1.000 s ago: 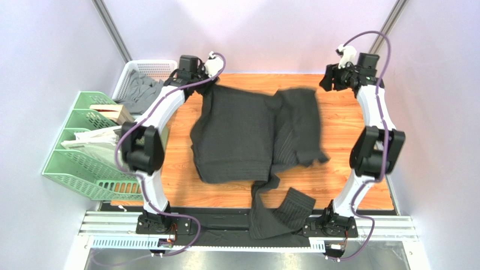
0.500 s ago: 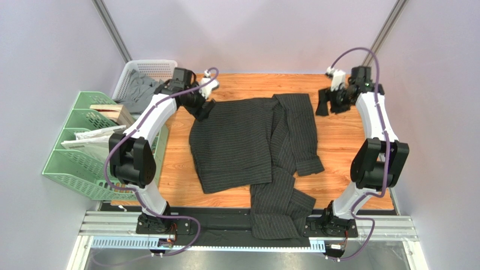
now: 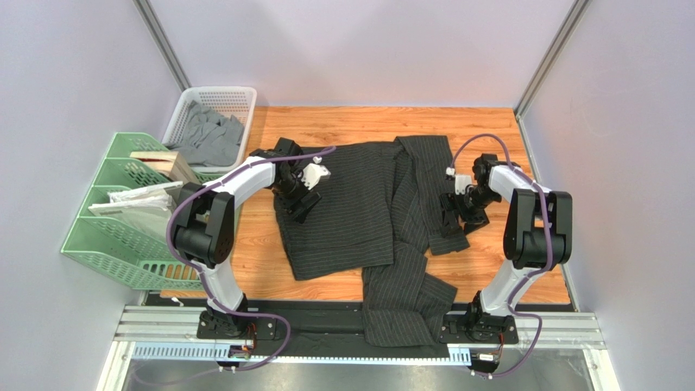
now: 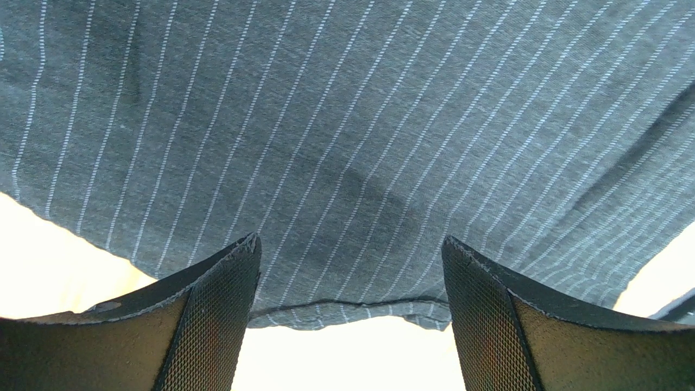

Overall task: Fold and stack the long sleeve shirts
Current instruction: Flatten the shirt out

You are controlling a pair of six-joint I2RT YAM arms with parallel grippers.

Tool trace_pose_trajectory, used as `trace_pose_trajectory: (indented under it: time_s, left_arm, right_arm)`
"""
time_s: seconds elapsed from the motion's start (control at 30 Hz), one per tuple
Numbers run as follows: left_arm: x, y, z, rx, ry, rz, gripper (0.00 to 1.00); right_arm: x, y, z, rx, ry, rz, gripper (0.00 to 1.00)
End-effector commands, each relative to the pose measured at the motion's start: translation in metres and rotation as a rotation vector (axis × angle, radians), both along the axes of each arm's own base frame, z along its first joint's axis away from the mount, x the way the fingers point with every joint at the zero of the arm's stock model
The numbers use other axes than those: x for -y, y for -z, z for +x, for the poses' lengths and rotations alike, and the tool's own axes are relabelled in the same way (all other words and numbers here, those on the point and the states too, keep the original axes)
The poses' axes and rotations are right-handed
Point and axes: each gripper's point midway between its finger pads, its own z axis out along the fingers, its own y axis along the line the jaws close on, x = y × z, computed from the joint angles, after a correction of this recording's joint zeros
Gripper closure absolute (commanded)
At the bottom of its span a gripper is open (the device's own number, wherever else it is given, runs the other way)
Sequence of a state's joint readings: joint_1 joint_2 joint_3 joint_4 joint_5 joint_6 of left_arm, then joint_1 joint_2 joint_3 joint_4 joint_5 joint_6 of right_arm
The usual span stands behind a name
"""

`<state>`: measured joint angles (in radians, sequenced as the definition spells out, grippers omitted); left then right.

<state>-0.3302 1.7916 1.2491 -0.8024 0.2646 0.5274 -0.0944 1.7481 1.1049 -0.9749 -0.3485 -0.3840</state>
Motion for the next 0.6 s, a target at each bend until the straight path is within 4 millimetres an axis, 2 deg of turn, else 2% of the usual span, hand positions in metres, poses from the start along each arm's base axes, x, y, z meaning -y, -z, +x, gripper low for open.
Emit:
trace_pose_trajectory:
  time_s: [0.0,0.07,0.1,0.17,0.2,0.23,0.27,0.37,0.4,0.43,0.47,0.5,0.53,0.57]
  left_arm:
    - [-0.003,0.0,0.012,0.043,0.014,0.022,0.14]
    - [-0.004,0.0,0.015,0.049,0.012,0.031,0.15]
    - [-0.005,0.001,0.016,0.05,0.011,0.035,0.15]
    - [-0.008,0.005,0.017,0.051,0.01,0.05,0.16]
    - [-0.01,0.008,0.018,0.053,0.009,0.061,0.17]
    - [-0.012,0.011,0.017,0.048,0.011,0.07,0.18]
    - [-0.014,0.015,0.017,0.042,0.009,0.076,0.2]
    - [-0.025,0.024,0.023,0.027,-0.013,0.105,0.33]
    - [-0.032,0.025,0.025,0.02,-0.029,0.114,0.42]
    - [-0.035,0.031,0.027,0.007,-0.033,0.128,0.45]
    - [-0.036,0.028,0.033,0.008,-0.04,0.123,0.48]
    - [-0.041,0.028,0.038,0.01,-0.057,0.127,0.52]
    - [-0.045,0.032,0.041,-0.002,-0.065,0.138,0.55]
    - [-0.049,0.027,0.051,0.017,-0.078,0.156,0.57]
  right_arm:
    - [0.003,0.019,0.011,-0.009,0.006,-0.036,0.33]
    - [0.0,0.024,0.009,-0.031,0.005,-0.016,0.51]
    - [-0.002,0.023,0.006,-0.046,0.0,0.0,0.68]
    - [-0.008,0.015,0.004,-0.038,-0.013,0.037,0.92]
    - [-0.009,0.006,0.004,-0.032,-0.014,0.049,1.0]
    - [-0.011,-0.003,0.006,-0.011,-0.009,0.073,1.0]
    - [-0.013,-0.023,0.012,0.048,-0.014,0.089,1.0]
    - [-0.029,-0.084,0.033,0.179,-0.015,0.202,1.0]
    - [-0.036,-0.104,0.038,0.217,-0.024,0.247,1.0]
    - [-0.048,-0.138,0.061,0.317,-0.041,0.307,1.0]
    - [-0.056,-0.154,0.073,0.344,-0.023,0.333,1.0]
    - [-0.065,-0.162,0.093,0.368,-0.035,0.362,1.0]
    - [-0.082,-0.197,0.119,0.469,-0.072,0.392,1.0]
    - [-0.089,-0.217,0.14,0.526,-0.069,0.405,1.0]
